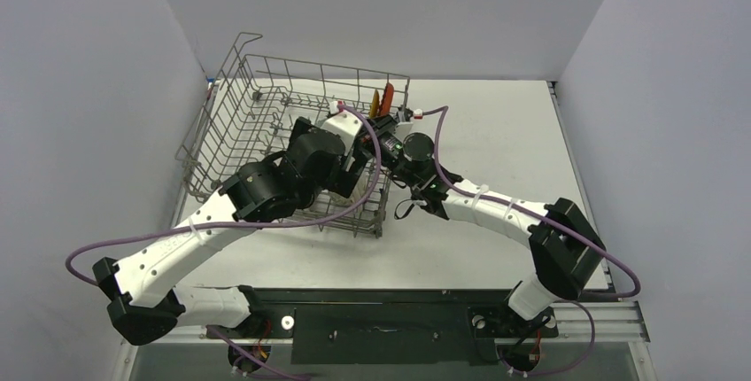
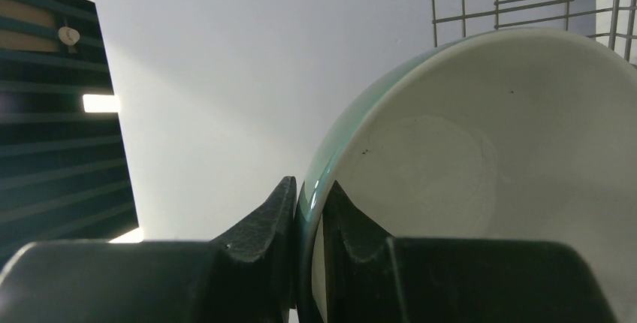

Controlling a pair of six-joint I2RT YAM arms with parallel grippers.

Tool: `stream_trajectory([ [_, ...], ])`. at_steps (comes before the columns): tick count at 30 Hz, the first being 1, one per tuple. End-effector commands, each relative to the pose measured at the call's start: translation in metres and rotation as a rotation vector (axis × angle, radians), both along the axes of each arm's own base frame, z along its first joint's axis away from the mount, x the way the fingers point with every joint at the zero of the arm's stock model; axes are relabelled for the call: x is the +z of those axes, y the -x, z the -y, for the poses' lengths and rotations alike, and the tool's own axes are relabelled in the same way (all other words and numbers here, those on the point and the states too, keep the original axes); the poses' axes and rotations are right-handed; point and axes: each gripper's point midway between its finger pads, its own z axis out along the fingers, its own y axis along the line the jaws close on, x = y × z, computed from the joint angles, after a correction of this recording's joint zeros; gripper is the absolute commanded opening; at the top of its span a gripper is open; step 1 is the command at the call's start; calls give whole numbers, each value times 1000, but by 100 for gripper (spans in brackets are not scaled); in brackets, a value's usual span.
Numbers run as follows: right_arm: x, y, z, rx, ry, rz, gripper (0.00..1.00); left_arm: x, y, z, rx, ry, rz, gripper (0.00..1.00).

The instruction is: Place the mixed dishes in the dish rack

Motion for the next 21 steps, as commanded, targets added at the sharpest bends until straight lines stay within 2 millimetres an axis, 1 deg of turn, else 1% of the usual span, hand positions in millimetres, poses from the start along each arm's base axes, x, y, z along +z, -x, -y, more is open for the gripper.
stream_trajectory([
  [1, 126, 18, 22, 10, -356, 193, 0, -2, 7, 14, -43, 25, -60, 86],
  [2, 124, 17, 21, 11, -357, 190, 0, -2, 5, 11, -28, 13, -53, 83],
  [4, 122, 14, 18, 13, -365, 180, 0, -2, 1, 6, -4, -9, -36, 69],
  [5, 122, 14, 17, 17, -372, 175, 0, -2, -1, 5, 7, -17, -27, 65],
  [6, 121, 13, 15, 18, -377, 174, 0, 0, -4, 0, 27, -31, -10, 57],
  [7, 122, 13, 14, 21, -384, 173, 0, 0, -6, -1, 35, -43, 2, 54],
  [8, 121, 11, 12, 23, -385, 172, 0, 3, -8, -4, 52, -51, 19, 45],
  [9, 123, 11, 12, 23, -392, 174, 0, 3, -10, -6, 53, -65, 28, 39],
  [10, 119, 9, 10, 23, -389, 169, 0, 5, -12, -8, 66, -71, 41, 28],
  [11, 121, 8, 10, 22, -398, 172, 0, 6, -14, -11, 73, -86, 49, 24],
  [12, 117, 5, 8, 18, -397, 166, 0, 7, -15, -11, 77, -86, 55, 17],
  [13, 119, 5, 8, 18, -407, 170, 0, 7, -17, -13, 85, -94, 62, 12],
  [14, 114, 2, 5, 17, -402, 165, 0, 9, -19, -14, 92, -89, 71, 3],
  [15, 116, 1, 4, 19, -410, 166, 0, 9, -20, -17, 102, -100, 78, 0],
  [16, 111, -2, 0, 25, -405, 157, 0, 10, -23, -18, 111, -95, 85, 0],
  [17, 113, -2, -1, 29, -413, 163, 0, 9, -24, -20, 112, -101, 88, 0],
  [18, 107, -5, -7, 38, -407, 154, 0, 11, -27, -23, 124, -96, 94, 0],
  [19, 105, -7, -10, 44, -412, 156, 0, 11, -28, -25, 127, -100, 97, 0],
  [21, 104, -8, -13, 52, -431, 167, 5, 12, -31, -30, 141, -101, 108, 0],
])
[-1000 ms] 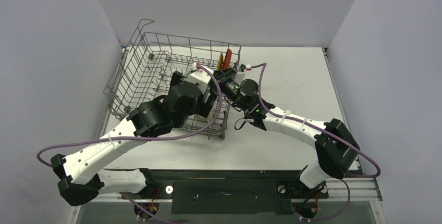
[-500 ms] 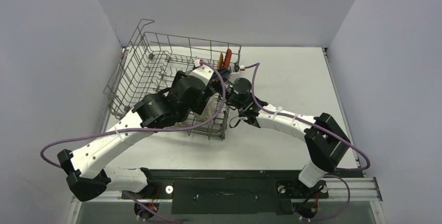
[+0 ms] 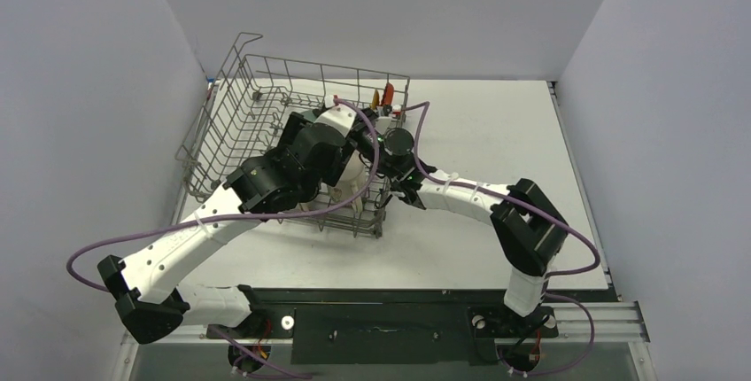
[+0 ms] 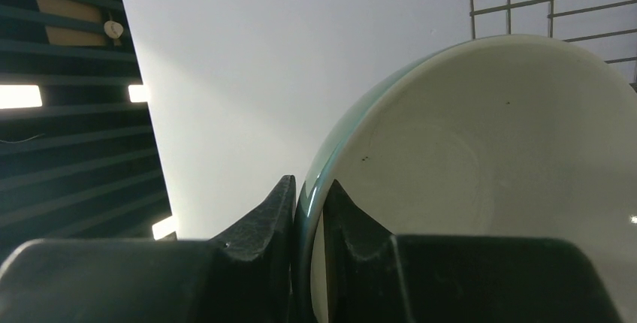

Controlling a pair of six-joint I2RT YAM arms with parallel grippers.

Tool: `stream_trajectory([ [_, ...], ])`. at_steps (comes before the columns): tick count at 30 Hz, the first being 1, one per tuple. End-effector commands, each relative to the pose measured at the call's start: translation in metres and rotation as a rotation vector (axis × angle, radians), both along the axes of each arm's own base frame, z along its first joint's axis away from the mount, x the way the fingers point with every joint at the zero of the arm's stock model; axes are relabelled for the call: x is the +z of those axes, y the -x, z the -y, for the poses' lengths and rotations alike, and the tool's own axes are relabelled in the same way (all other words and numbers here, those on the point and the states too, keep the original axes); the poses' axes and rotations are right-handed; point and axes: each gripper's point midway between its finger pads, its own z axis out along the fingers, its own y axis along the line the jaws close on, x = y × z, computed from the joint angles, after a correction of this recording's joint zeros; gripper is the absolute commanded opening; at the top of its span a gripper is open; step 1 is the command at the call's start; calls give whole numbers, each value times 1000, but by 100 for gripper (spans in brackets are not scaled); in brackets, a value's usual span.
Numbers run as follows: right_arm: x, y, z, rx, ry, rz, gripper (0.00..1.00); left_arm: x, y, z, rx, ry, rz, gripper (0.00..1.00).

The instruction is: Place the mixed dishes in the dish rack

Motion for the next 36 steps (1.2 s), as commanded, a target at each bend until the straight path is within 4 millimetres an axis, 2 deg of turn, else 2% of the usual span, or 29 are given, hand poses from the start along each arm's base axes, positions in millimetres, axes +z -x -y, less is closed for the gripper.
stream_trajectory([
  [1, 105, 15, 22, -2, -336, 173, 10, 10, -11, 2, 1, 42, 58, 0],
  [2, 102, 14, 20, 0, -336, 174, 13, 11, -12, 0, 4, 44, 63, 0],
  [3, 102, 14, 19, 2, -336, 176, 21, 10, -14, -2, 14, 48, 68, 0],
  [5, 103, 14, 15, 10, -325, 188, 30, 11, -17, -8, 28, 55, 78, 0],
  [9, 101, 12, 7, 16, -292, 199, 44, 13, -24, -15, 46, 86, 100, 0],
  [15, 88, 6, -1, 24, -262, 170, 55, 13, -33, -21, 70, 105, 107, 0],
  [26, 82, 1, -1, 2, -164, 196, 75, 30, -48, -36, 110, 109, 148, 0],
  [36, 64, -3, -5, 20, -65, 181, 78, 38, -59, -47, 165, 129, 172, 0],
])
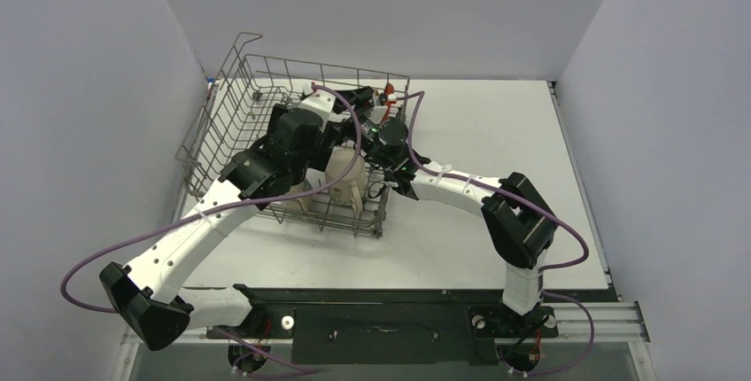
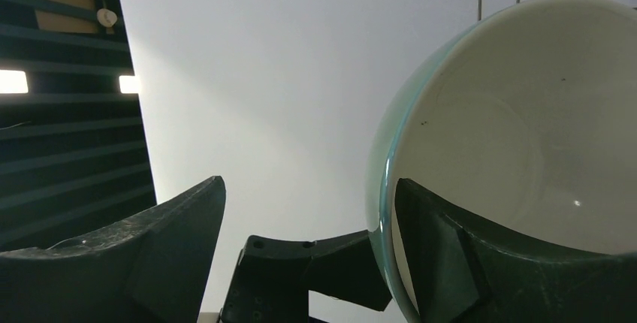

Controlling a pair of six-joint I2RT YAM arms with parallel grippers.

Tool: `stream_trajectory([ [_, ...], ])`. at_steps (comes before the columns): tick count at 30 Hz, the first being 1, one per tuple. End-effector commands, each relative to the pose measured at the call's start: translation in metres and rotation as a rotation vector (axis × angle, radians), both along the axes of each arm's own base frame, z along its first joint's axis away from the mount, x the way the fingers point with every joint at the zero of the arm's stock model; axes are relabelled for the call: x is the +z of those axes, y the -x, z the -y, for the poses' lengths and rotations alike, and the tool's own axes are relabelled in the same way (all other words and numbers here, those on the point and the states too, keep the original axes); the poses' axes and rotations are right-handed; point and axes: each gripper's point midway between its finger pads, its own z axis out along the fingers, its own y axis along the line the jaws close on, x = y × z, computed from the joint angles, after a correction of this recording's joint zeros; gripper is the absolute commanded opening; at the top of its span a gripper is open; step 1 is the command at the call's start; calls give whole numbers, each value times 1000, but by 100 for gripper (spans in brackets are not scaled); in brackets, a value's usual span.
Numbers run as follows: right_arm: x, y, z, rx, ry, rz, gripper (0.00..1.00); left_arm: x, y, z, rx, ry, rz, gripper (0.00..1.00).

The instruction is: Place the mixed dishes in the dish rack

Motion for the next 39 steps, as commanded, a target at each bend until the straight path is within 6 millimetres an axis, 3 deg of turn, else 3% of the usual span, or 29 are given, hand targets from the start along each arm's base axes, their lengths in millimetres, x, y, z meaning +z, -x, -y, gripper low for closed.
stream_trajectory([
  [1, 58, 19, 12, 27, -57, 127, 78, 58, -19, -15, 86, 64, 173, 0],
  [11, 44, 18, 24, 16, 6, 129, 79, 71, -27, -22, 117, 86, 206, 0],
  [19, 27, 12, 44, -13, 89, 121, 79, 74, -46, -28, 146, 41, 207, 0],
  [30, -14, 8, 92, -90, 196, 104, 79, 64, -73, -67, 263, -21, 190, 0],
  [39, -39, 21, 121, -108, 381, 136, 78, 50, -96, -106, 335, -93, 184, 0],
])
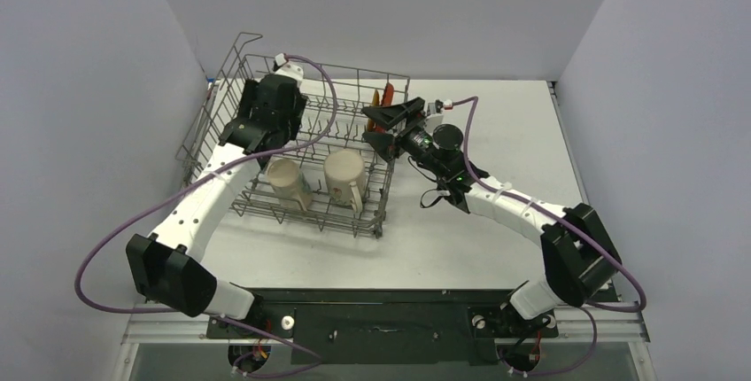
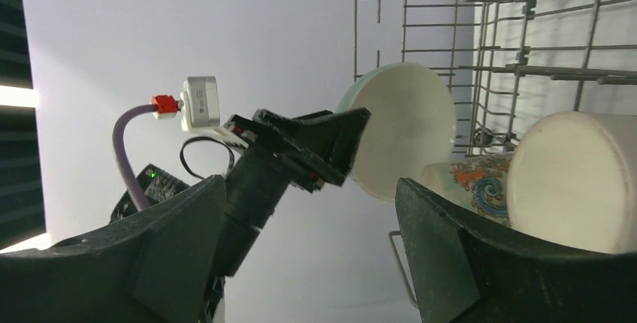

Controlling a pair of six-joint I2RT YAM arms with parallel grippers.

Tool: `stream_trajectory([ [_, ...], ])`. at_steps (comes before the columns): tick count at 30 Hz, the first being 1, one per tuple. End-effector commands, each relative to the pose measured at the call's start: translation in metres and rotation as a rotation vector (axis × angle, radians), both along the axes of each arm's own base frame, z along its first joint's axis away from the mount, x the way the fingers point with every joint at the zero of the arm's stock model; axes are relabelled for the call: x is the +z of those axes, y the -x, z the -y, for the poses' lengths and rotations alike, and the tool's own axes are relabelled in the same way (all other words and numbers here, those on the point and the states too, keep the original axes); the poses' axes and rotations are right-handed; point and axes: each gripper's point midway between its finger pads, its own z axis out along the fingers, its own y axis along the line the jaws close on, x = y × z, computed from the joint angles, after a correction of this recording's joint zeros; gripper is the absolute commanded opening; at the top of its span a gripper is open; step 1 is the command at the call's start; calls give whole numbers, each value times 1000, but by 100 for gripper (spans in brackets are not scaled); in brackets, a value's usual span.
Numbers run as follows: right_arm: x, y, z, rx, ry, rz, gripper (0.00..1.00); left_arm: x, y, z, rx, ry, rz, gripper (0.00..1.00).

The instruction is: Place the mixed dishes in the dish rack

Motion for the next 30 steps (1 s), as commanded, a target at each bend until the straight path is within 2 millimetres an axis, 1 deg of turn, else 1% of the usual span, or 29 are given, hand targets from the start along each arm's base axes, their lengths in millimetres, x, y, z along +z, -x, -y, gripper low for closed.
stream_trajectory([
  [1, 0, 15, 18, -1, 111, 70, 78, 58, -29, -23, 76, 13, 223, 0],
  [2, 1, 17, 23, -7, 130, 85, 78, 56, -33, -30, 92, 12, 224, 0],
  [3, -5, 18, 29, -16, 150, 72, 78, 49, -37, -32, 96, 8, 210, 0],
  [4, -13, 19, 33, -20, 168, 66, 78, 46, -39, -38, 116, 3, 204, 0],
  [5, -15, 17, 38, -30, 177, 61, 78, 39, -43, -41, 128, -10, 188, 0],
  [7, -16, 19, 49, -50, 194, 65, 78, 28, -49, -48, 143, -16, 165, 0],
  [8, -20, 19, 52, -55, 221, 63, 78, 25, -50, -48, 144, -14, 153, 0],
  [9, -16, 19, 56, -71, 230, 74, 78, 20, -52, -48, 146, -5, 142, 0],
  [12, -17, 19, 62, -85, 333, 101, 78, 14, -50, -47, 158, 25, 126, 0],
  [15, -19, 21, 65, -83, 418, 147, 78, 7, -40, -46, 175, 65, 93, 0],
  [17, -24, 21, 67, -76, 462, 163, 78, 0, -33, -44, 183, 100, 69, 15],
  [18, -29, 23, 67, -67, 480, 160, 78, 0, -30, -42, 201, 140, 80, 35],
  [19, -33, 23, 67, -60, 502, 169, 78, -5, -26, -43, 210, 149, 65, 44],
  [20, -37, 25, 67, -50, 515, 166, 78, -4, -24, -42, 218, 171, 67, 57],
  [21, -42, 26, 68, -41, 530, 167, 78, -7, -20, -42, 220, 171, 48, 62],
  [22, -45, 28, 67, -27, 535, 166, 78, -8, -18, -41, 218, 178, 40, 71],
  [24, -52, 31, 66, -7, 548, 164, 78, -14, -14, -44, 229, 165, 20, 79],
  [26, -58, 35, 66, 8, 561, 166, 77, -21, -14, -44, 236, 158, 3, 80],
  [29, -68, 41, 65, 40, 567, 165, 77, -31, -16, -40, 193, 139, -55, 81],
  [30, -69, 42, 65, 46, 569, 169, 77, -29, -16, -39, 171, 123, -76, 81],
])
